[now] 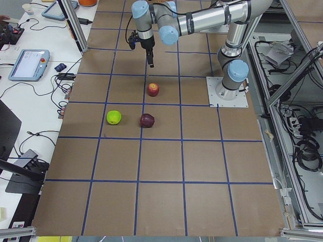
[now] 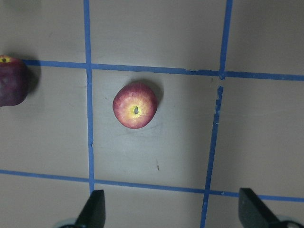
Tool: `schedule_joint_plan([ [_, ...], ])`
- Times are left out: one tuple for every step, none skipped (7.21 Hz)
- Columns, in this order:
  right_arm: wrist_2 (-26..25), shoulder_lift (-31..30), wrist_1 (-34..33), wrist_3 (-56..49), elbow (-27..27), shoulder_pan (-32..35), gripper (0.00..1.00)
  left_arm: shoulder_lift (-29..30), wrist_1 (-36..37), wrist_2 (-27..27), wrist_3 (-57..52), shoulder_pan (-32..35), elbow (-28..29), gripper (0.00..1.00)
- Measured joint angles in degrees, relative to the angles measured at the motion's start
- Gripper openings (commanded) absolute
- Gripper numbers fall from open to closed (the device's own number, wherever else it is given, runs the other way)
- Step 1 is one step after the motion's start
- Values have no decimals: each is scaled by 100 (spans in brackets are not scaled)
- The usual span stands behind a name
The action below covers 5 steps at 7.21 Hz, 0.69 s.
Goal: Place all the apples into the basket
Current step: 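Reach the left gripper down to the red apple, then grasp the red apple with the left gripper and lift it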
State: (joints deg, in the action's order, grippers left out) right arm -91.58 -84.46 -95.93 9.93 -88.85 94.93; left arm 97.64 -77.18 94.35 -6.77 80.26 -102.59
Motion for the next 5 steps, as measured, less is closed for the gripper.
schedule_joint_plan([
  [5, -8, 2, -7, 46, -25, 100, 176, 965, -14, -466, -222, -595, 100],
  [22, -17, 29, -51, 170, -54, 100, 353, 1662, -30, -859, -452, -1026, 100],
  [60, -26, 114, -146, 304, -91, 100, 523, 1992, -127, -1024, -596, -1250, 100],
  [92, -46, 218, -270, 381, -106, 100, 681, 2143, -311, -1072, -656, -1337, 100],
  [148, -65, 255, -423, 425, -102, 100, 815, 2241, -422, -1079, -679, -1370, 78],
])
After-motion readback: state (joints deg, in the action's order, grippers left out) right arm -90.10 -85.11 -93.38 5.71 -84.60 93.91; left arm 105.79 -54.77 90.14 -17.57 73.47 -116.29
